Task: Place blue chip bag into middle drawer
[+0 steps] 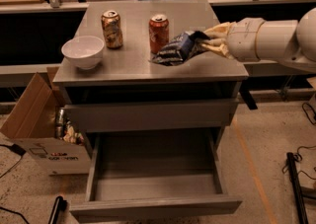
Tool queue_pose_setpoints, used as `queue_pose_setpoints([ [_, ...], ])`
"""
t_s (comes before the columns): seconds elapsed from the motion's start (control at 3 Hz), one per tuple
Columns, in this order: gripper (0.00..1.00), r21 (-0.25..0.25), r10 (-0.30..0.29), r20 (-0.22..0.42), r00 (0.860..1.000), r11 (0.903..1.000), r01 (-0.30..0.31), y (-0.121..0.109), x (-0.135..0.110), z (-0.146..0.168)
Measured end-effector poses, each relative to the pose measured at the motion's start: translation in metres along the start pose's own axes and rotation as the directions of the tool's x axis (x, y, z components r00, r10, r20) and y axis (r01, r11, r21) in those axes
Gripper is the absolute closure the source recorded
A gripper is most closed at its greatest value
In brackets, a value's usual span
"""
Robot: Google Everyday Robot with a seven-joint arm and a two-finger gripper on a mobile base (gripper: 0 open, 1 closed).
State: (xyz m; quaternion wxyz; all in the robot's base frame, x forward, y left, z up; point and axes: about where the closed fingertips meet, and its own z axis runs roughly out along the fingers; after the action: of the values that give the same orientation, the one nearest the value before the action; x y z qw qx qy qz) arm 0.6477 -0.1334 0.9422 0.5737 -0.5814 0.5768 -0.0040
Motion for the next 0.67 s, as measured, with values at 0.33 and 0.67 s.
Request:
queue_pose_setpoints([
  [0.33,1.0,-0.017,-0.063,0.057,0.996,0.9978,0.064,0.023,-0.046,-0.009],
  [0.67,1.0,-0.068,-0.053,0.035,0.998,0.9961,0.055,0.064,-0.083,0.011],
])
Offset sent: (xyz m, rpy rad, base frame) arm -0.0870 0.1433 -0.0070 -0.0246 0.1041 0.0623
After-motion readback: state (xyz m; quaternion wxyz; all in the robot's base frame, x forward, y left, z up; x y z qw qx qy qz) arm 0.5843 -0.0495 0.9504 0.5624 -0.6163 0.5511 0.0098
